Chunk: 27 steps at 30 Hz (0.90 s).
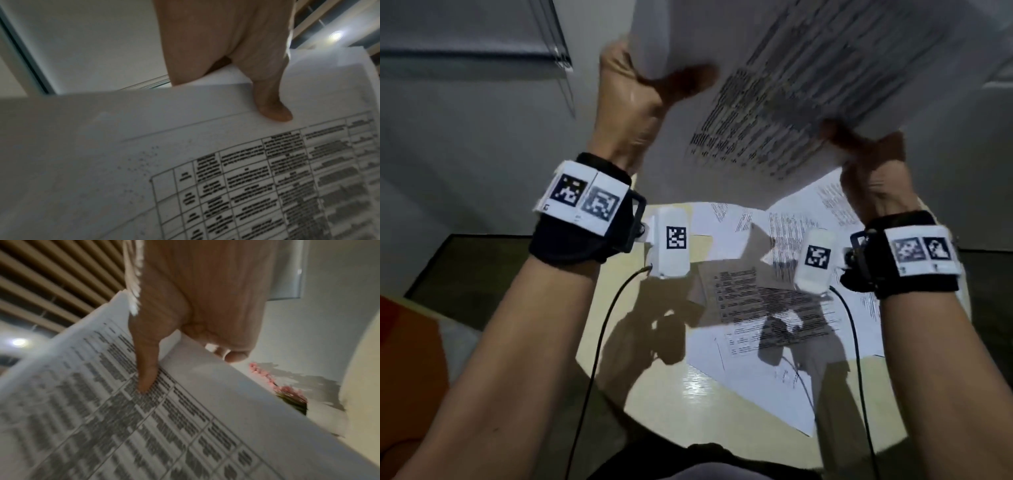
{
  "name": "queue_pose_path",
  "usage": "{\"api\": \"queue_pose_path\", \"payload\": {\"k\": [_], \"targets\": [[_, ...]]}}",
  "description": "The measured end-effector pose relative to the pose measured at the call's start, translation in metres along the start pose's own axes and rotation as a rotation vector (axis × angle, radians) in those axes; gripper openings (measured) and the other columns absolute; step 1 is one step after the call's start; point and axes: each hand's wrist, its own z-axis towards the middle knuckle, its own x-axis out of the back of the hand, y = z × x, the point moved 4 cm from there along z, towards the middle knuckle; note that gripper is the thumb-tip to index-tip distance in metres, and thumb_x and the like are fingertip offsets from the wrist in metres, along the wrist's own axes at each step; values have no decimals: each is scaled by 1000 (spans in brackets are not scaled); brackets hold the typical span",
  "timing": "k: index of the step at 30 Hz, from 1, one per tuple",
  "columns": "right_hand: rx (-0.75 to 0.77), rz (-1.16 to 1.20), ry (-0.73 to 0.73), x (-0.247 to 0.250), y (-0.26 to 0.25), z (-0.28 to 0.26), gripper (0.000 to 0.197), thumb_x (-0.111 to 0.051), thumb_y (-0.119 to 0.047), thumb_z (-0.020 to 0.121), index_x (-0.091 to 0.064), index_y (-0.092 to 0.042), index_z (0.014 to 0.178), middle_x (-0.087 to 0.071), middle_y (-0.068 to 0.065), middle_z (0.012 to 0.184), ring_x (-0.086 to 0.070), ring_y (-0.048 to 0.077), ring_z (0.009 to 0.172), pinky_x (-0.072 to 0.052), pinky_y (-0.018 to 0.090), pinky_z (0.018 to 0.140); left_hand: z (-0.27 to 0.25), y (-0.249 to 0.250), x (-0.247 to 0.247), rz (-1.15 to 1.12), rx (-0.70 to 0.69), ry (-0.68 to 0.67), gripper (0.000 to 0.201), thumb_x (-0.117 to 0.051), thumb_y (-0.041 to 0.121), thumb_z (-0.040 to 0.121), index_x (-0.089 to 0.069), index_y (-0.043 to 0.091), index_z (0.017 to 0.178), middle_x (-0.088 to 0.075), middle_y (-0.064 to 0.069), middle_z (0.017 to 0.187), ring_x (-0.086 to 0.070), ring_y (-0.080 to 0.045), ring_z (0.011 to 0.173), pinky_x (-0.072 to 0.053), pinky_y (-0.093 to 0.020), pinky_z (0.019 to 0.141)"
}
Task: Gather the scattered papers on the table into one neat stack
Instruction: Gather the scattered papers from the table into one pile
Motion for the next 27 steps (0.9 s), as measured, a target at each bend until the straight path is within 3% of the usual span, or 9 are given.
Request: {"api": "queue_pose_path", "payload": {"k": [2,5,7,10,13,17,21,24,27], "targets": [[60,48,79,1,-7,-1,22,-66,11,67,-71,-11,73,-76,-2,77,-70,14,78,-56,28,77,6,1,1,-14,-17,25,33,-80,2,61,-66,8,89,-72,-3,86,-65,-27,91,-56,-39,76],[116,41,152,6,-11,-4,23,-77,-7,70,-55,-14,74,-62,4,75,-57,25,79,-52,43,84,-3,-15,2,2,31,74,40,-89,18,51,-67,23,84,-73,8,78,-68,-11,83,-56,-30,76],[81,-138,150,10,5,-12,32,-80,-19,70,-48,-18,76,-52,1,71,-47,23,74,-47,36,76,-25,-51,14,31,179,126,55,-88,37,43,-65,23,91,-74,11,81,-68,-4,82,-55,-24,78],[-137,-313,121,23,68,-47,27,-73,0,74,-58,-10,95,-70,-12,70,-64,6,68,-52,20,68,-81,-119,32,153,502,163,87,-90,37,42,-59,1,115,-70,3,98,-67,-1,82,-55,-21,79],[-339,-387,89,23,119,-78,21,-69,2,77,-63,-8,95,-67,-10,77,-63,1,71,-50,20,73,-113,-159,35,196,694,188,59,-80,5,67,-56,-8,120,-69,-14,107,-68,-4,78,-55,-26,80],[-316,-467,156,6,118,-69,20,-61,-8,87,-52,-17,71,-53,-5,69,-53,-1,62,-46,16,64,-91,-148,37,324,611,215,46,-68,18,74,-59,0,116,-65,-10,105,-62,-22,97,-51,-36,87],[-272,-426,104,-18,127,-53,15,-54,-3,90,-51,-11,102,-60,1,93,-58,11,83,-51,25,79,-55,-122,69,322,494,327,35,-66,12,78,-60,1,110,-65,-12,102,-63,-23,92,-53,-38,84],[-358,-493,1,-42,147,-54,20,-53,-5,90,-55,-1,109,-60,6,99,-58,21,93,-53,40,88,-40,-121,102,335,515,327,34,-66,11,82,-59,3,114,-66,-12,109,-65,-24,97,-54,-34,91],[-469,-607,-38,-55,179,-55,32,-65,-28,78,-60,-5,100,-56,10,111,-53,22,104,-46,42,98,-49,-141,140,326,696,381,39,-59,3,88,-53,-4,125,-66,-15,111,-59,-10,78,-52,-19,73]]}}
